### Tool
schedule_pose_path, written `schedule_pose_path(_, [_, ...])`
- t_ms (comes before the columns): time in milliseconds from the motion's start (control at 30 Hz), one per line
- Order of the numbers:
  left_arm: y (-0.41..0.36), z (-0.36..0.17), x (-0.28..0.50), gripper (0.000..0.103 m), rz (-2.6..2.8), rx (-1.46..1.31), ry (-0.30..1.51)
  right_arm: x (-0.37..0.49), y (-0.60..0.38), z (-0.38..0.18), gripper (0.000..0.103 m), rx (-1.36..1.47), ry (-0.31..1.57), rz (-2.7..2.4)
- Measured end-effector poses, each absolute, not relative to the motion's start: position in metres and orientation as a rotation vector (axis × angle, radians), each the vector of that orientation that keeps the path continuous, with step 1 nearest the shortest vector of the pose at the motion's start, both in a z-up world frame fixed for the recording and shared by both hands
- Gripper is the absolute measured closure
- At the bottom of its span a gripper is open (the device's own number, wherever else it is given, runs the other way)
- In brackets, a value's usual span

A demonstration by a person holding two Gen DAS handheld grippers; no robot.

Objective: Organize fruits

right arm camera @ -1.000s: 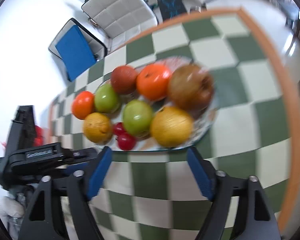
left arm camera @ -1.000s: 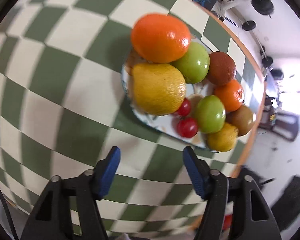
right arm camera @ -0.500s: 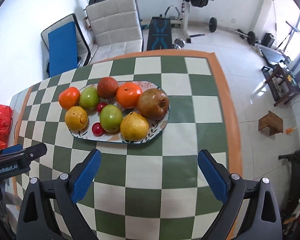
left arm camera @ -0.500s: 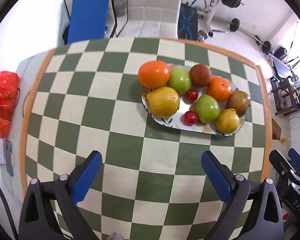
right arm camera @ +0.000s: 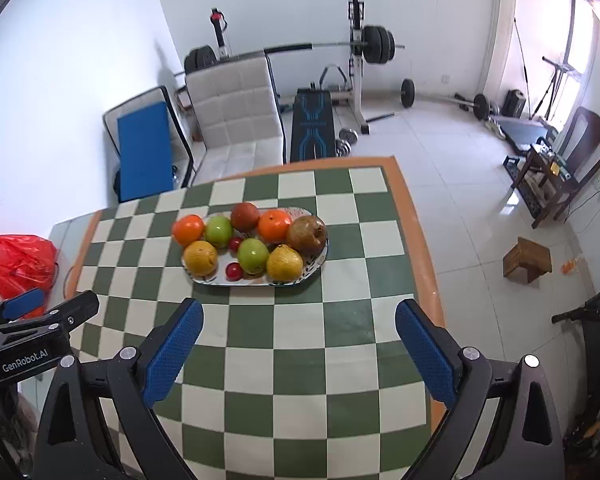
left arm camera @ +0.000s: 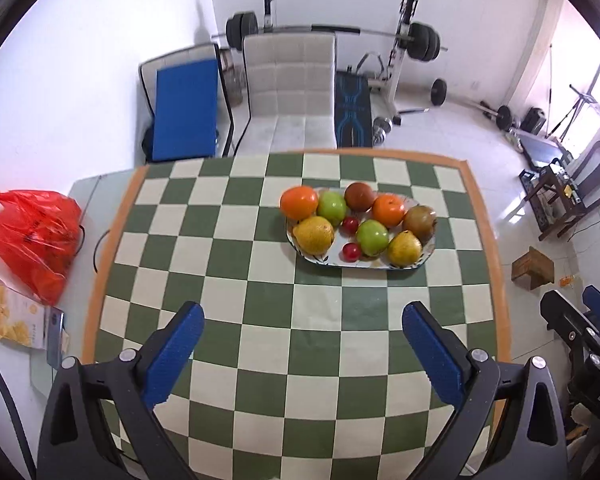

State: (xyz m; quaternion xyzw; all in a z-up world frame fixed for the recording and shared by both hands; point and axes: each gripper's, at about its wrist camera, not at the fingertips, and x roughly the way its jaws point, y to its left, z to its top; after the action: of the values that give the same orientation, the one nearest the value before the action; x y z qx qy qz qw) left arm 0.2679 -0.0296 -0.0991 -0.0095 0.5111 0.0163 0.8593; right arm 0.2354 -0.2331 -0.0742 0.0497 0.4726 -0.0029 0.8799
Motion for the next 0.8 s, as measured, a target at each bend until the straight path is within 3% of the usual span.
schedule_pose_path(800, [-0.035,0.005,0.166,0.002,-0.022,-0.018,0.893,0.095,-0.213,0.075,0.004,0.082,0.774,0.039])
